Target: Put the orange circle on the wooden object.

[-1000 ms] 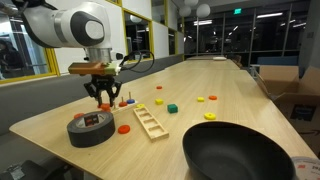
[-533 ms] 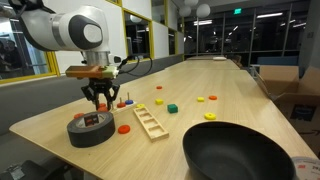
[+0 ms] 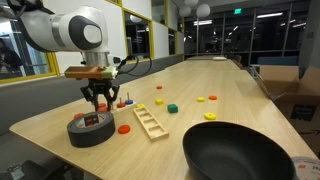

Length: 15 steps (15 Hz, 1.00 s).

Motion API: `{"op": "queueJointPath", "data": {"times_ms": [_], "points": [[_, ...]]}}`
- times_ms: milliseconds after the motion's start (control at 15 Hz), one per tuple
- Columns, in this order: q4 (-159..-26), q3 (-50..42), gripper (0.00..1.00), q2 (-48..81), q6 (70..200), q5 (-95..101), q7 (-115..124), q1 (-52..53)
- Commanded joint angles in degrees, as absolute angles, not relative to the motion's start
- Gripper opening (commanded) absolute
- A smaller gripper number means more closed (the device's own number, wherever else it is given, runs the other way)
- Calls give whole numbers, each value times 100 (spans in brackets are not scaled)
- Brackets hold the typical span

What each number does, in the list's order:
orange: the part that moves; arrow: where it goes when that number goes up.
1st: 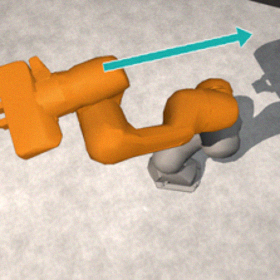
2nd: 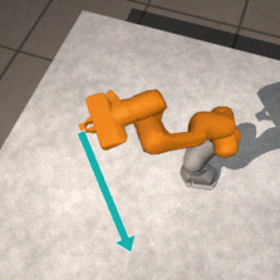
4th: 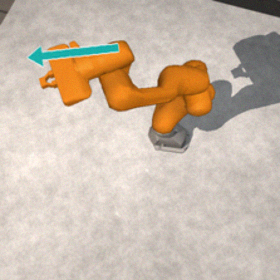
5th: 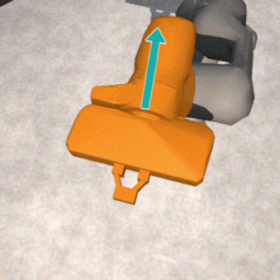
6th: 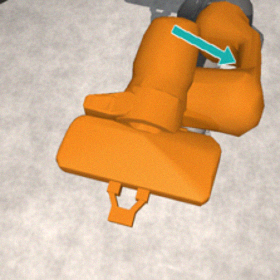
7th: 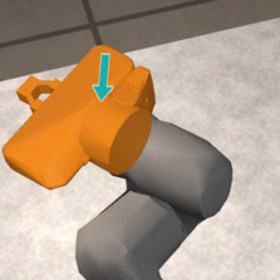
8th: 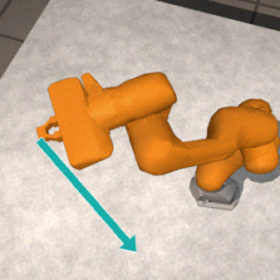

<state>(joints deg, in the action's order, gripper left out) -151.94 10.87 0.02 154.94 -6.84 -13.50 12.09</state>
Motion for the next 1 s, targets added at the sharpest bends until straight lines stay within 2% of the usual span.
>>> {"op": "queueJointPath", "data": {"times_ms": [0,133,200,533,933], "points": [[-15295,1078,82,-41,15540,-515,-1188,1149],[-15348,1038,97,-272,15377,-526,-1301,1099],[-15366,1015,100,-377,15324,-532,-1337,1075],[-15443,608,100,-1535,14755,-655,-1934,883],[-15202,-562,100,-2891,13817,-381,-3086,541]]}}
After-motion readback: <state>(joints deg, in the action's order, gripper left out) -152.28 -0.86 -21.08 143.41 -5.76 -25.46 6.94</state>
